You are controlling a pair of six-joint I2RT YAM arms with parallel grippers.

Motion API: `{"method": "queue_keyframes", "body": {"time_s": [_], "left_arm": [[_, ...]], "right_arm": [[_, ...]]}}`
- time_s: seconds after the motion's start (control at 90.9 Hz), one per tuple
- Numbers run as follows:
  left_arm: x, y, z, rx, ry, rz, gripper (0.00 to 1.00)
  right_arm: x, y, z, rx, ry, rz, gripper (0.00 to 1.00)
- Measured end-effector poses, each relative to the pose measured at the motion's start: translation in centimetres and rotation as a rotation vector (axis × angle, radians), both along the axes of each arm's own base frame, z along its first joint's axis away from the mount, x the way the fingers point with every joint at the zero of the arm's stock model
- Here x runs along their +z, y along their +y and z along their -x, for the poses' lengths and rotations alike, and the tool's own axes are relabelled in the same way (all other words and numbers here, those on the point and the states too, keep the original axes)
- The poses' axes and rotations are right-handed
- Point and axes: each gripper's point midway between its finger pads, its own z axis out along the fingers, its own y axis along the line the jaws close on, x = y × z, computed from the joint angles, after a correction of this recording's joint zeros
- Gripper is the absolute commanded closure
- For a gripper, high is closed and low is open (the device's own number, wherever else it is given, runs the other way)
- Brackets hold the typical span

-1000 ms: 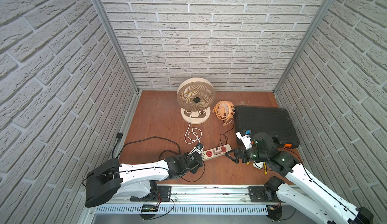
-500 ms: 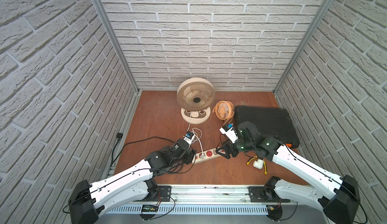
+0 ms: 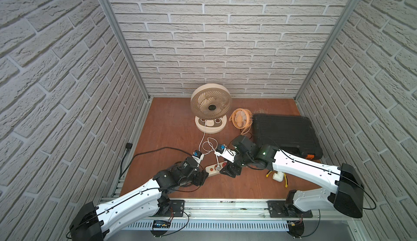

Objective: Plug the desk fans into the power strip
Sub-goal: Adjust the socket at the center of the board.

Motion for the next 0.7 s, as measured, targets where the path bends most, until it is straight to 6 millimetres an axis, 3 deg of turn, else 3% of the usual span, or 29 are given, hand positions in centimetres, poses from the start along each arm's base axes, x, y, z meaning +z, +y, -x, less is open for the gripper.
{"method": "queue_keyframes", "body": {"time_s": [0.286, 0.517, 0.704], "left_arm": [[0.0, -0.2, 0.1, 0.027, 0.005, 0.087, 0.41], [-0.8, -0.4, 0.0, 0.036, 0.023, 0.103, 0.43], [-0.8, -0.4, -0.4, 0.046, 0.021, 0.106, 0.43]], "right_arm": [[-2.9, 0.4, -0.3, 0.058, -0.037, 0.109, 0.28], [-3.7, 1.4, -0.8, 0.097, -0.069, 0.146, 0.29], [-5.0, 1.6, -0.9, 0.122, -0.074, 0.187, 0.37]]}}
